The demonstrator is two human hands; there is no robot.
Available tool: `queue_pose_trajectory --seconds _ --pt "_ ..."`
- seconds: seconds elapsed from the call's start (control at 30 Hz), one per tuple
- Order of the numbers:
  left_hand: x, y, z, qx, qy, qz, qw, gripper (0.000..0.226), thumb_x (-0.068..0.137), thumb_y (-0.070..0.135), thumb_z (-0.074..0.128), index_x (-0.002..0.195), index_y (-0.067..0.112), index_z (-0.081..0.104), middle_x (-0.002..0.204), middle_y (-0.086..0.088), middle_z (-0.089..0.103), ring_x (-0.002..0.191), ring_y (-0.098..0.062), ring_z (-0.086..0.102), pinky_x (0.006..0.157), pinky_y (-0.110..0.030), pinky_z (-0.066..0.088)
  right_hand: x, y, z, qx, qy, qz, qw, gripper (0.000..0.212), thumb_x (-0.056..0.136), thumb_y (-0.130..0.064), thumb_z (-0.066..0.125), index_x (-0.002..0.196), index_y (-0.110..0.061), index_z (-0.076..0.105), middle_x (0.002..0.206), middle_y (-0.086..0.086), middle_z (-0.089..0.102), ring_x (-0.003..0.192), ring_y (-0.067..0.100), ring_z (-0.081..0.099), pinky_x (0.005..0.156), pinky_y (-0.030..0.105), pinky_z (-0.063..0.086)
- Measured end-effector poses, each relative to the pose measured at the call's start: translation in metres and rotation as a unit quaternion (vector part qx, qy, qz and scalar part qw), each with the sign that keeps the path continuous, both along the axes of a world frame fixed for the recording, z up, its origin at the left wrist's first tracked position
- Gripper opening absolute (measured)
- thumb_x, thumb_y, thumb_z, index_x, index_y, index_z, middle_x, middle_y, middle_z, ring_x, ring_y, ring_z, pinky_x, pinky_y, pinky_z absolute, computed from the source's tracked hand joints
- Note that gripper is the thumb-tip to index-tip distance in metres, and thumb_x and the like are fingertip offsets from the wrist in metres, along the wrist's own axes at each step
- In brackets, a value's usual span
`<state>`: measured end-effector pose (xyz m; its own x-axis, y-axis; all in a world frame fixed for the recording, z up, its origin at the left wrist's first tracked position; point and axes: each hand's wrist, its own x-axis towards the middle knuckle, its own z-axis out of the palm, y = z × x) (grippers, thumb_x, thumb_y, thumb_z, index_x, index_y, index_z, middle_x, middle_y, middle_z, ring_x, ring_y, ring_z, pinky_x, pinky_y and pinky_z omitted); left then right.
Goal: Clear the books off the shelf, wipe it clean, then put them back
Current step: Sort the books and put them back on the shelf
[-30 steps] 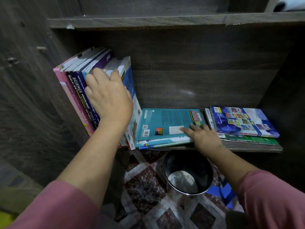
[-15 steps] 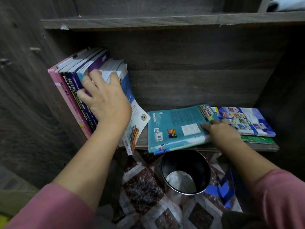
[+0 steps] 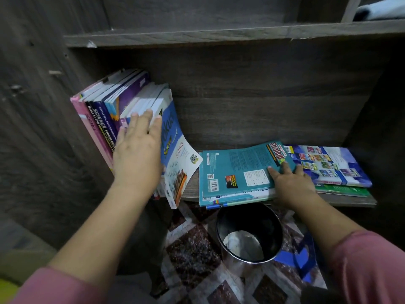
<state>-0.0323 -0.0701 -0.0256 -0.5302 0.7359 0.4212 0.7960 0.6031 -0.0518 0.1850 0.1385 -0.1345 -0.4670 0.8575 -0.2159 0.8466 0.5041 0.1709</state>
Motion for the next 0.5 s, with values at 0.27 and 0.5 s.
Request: queue_pose_trajectory --seconds 0.27,0.5 --pt "0.027 -0.005 0.001 0.217 -0.06 0.084 0.971 0.017 0.084 0.014 0.067 0.1 0.012 0.06 0.112 -0.011 0.039 0.074 -0.021 0.039 0.067 -0.036 0.038 -0.01 0.001 -0.005 -0.001 -0.01 -0.027 1.0 0.077 0.096 -0.021 0.051 0.155 -0.026 0.001 0.161 0.016 0.001 0.143 0.051 0.007 0.114 0.056 0.018" --pt "0.049 0.001 0.003 0.056 -0.13 0.137 0.98 0.063 0.095 0.016 0.046 0.151 0.03 0.019 0.126 -0.017 0.035 0.094 -0.04 0.054 0.081 -0.043 0.044 -0.016 0.001 -0.008 -0.001 -0.018 -0.037 0.999 0.073 0.097 -0.017 0.046 0.155 -0.025 0.002 0.161 0.018 0.0 0.142 0.053 0.006 0.114 0.058 0.019"
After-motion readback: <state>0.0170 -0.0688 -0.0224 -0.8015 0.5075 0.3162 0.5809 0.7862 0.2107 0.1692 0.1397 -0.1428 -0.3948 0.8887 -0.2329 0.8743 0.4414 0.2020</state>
